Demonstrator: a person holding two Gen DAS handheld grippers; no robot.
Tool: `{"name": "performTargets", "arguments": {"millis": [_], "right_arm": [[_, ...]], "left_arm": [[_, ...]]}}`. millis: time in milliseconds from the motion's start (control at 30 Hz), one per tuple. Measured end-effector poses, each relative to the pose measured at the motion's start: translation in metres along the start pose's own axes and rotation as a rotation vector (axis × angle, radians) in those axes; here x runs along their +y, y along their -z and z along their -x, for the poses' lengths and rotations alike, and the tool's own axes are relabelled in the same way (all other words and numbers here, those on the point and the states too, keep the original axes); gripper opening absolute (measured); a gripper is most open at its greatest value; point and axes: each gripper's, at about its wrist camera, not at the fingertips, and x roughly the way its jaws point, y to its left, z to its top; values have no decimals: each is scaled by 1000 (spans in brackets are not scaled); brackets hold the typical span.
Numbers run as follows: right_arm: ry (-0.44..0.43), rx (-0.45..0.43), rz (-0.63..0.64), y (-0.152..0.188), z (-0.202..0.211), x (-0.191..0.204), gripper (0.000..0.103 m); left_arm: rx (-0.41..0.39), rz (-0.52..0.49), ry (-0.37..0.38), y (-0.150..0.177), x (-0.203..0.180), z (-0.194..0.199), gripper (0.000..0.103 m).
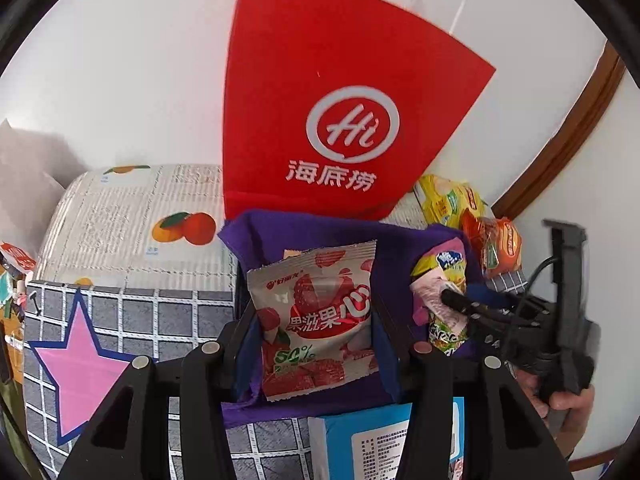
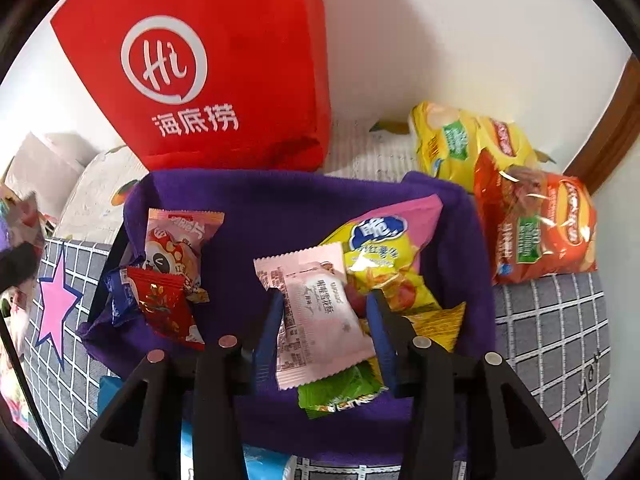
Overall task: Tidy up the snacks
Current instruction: 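Lower both packets onto the cloth and open both tools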
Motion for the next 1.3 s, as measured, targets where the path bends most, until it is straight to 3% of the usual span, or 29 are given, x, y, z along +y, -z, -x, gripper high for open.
{"name": "performTargets", "arguments": {"millis": [600, 1300], "right_arm": [[-3, -187, -66, -3, 77, -27, 46], [-5, -195, -24, -1, 81, -15, 46]], "left_arm": [[171, -42, -18, 20, -22, -64, 48], [240, -2, -9, 20, -15, -85, 51]]}}
